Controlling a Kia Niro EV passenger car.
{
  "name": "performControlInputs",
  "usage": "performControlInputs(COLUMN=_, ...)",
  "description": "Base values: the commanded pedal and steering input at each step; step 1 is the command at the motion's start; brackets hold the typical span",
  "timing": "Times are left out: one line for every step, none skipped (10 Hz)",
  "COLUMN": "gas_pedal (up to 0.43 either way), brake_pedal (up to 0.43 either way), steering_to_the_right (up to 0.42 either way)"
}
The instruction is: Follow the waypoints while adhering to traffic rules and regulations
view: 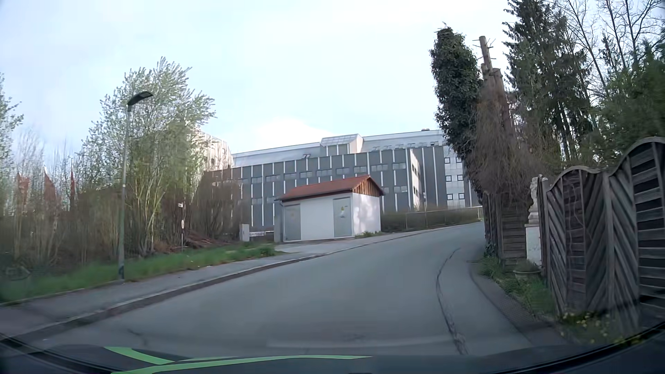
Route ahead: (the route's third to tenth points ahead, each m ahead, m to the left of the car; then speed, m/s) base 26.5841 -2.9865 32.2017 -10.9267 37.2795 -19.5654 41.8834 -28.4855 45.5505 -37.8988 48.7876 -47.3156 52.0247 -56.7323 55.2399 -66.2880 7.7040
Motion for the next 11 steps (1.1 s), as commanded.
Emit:
performControlInputs(gas_pedal=0.228, brake_pedal=0.0, steering_to_the_right=0.104)
performControlInputs(gas_pedal=0.228, brake_pedal=0.0, steering_to_the_right=0.104)
performControlInputs(gas_pedal=0.228, brake_pedal=0.0, steering_to_the_right=0.104)
performControlInputs(gas_pedal=0.228, brake_pedal=0.0, steering_to_the_right=0.103)
performControlInputs(gas_pedal=0.228, brake_pedal=0.0, steering_to_the_right=0.104)
performControlInputs(gas_pedal=0.228, brake_pedal=0.0, steering_to_the_right=0.106)
performControlInputs(gas_pedal=0.228, brake_pedal=0.0, steering_to_the_right=0.108)
performControlInputs(gas_pedal=0.228, brake_pedal=0.0, steering_to_the_right=0.111)
performControlInputs(gas_pedal=0.228, brake_pedal=0.0, steering_to_the_right=0.112)
performControlInputs(gas_pedal=0.228, brake_pedal=0.0, steering_to_the_right=0.113)
performControlInputs(gas_pedal=0.228, brake_pedal=0.0, steering_to_the_right=0.115)
